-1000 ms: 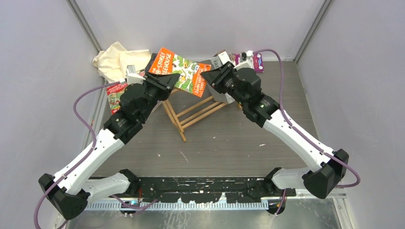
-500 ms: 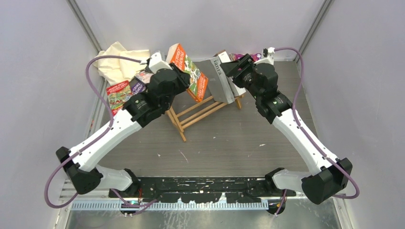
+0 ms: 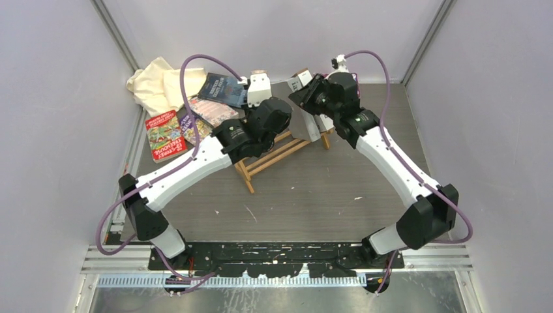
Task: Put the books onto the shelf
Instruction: Place the book on the shelf.
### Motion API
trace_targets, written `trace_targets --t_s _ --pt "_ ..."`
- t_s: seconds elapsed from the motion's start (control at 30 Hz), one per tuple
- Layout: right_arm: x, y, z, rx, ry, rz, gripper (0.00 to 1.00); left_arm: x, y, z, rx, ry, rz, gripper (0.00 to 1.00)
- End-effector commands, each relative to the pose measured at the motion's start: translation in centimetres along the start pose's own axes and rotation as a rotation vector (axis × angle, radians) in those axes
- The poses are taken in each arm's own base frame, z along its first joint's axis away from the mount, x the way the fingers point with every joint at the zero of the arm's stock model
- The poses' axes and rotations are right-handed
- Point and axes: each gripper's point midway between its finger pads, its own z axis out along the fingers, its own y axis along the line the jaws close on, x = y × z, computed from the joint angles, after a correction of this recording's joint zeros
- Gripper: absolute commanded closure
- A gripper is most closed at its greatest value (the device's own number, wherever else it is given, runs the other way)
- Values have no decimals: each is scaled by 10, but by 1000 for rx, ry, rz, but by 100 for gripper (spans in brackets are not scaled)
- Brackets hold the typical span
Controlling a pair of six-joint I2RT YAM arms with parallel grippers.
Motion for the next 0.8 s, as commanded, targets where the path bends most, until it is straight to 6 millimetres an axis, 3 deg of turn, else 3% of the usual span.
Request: trace_targets --t_s 0.0,0.43,0.77 --pt "2 10 10 -44 41 -56 78 -29 20 -4 -103 -89 -50 100" --pt "47 7 57 -37 163 -209 84 18 37 13 -204 -37 -65 100" --pt "80 -2 83 -37 254 -302 84 54 68 29 -288 29 -109 100"
